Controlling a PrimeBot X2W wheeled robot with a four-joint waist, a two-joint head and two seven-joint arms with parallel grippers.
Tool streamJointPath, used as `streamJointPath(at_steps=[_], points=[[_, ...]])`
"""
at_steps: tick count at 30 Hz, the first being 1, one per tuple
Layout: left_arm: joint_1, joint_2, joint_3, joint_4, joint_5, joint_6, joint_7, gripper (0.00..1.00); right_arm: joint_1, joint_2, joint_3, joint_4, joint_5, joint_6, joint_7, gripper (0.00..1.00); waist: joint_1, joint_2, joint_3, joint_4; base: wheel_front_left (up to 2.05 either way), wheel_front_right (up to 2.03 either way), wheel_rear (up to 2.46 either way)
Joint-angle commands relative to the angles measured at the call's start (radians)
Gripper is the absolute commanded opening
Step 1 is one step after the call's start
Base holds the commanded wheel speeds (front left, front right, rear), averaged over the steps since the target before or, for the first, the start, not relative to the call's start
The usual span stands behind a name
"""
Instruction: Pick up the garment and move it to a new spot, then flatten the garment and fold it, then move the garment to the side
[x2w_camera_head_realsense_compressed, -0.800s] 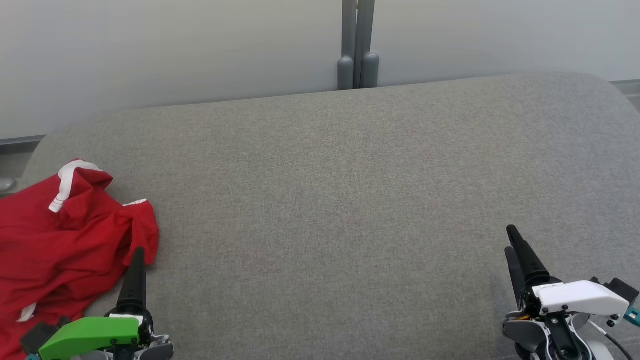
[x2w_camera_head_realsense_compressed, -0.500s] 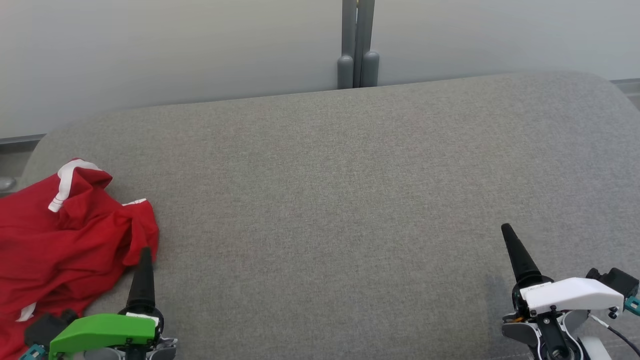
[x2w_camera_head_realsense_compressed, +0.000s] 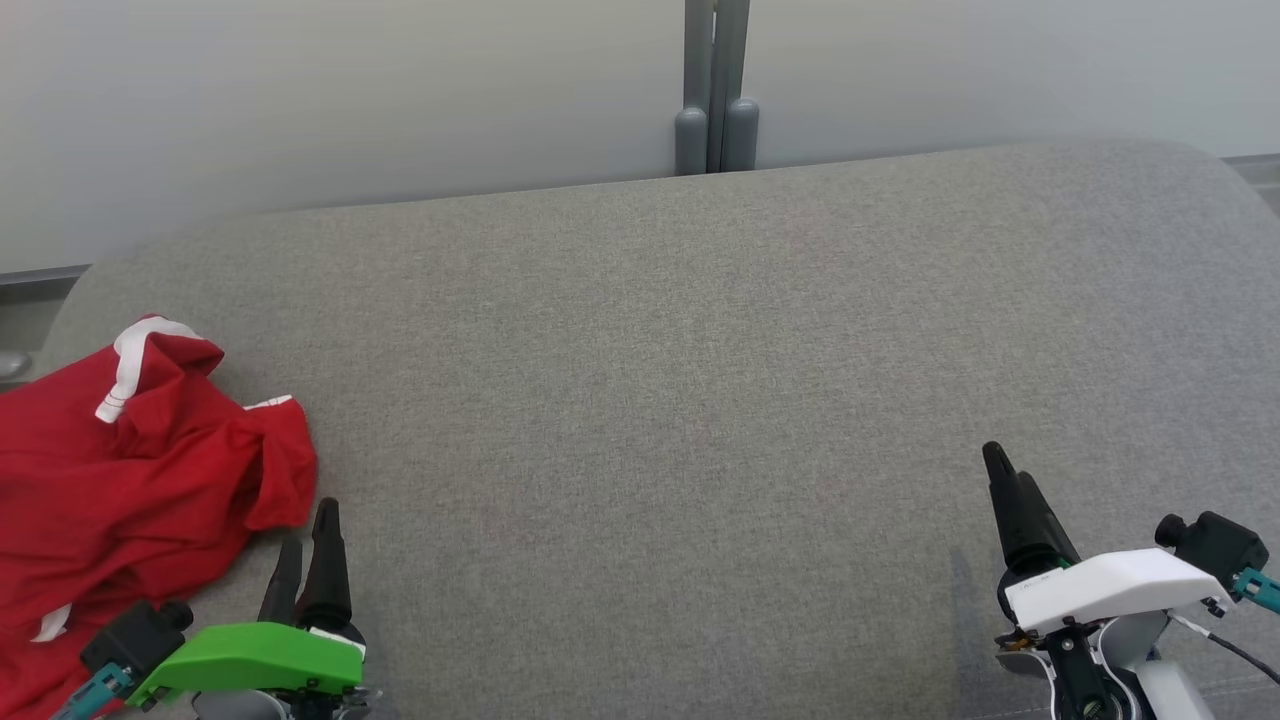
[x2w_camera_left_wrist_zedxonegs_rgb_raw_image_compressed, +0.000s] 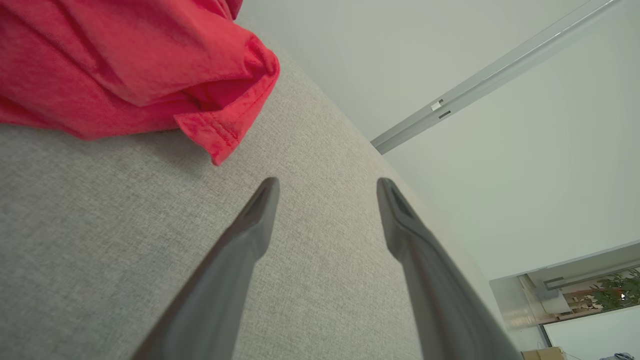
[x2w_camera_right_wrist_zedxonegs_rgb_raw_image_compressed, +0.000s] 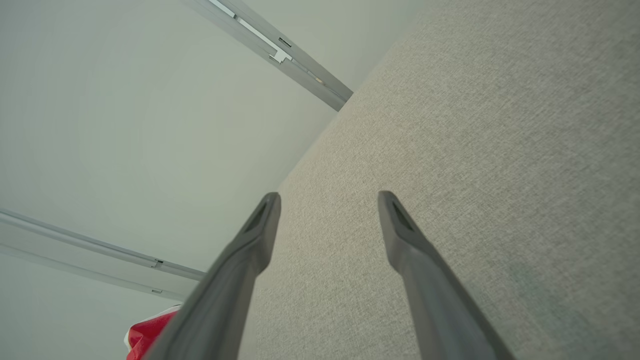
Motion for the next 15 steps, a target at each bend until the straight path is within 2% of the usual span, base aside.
streamJointPath(at_steps=[1, 15], points=[[-0.018, 0.008, -0.006, -0.008, 0.051, 0.008, -0.014, 1.0, -0.009, -0.008, 0.002, -0.017, -0.053, 0.0, -0.015, 1.0, 0.0, 0.0, 0.0, 0.0, 0.0, 0.0, 0.0], [-0.02, 0.009, -0.022, 0.011, 0.208, 0.019, -0.057, 1.0, -0.004, -0.01, 0.02, -0.014, -0.222, 0.0, -0.057, 1.0, 0.0, 0.0, 0.003, -0.001, 0.0, 0.0, 0.0]])
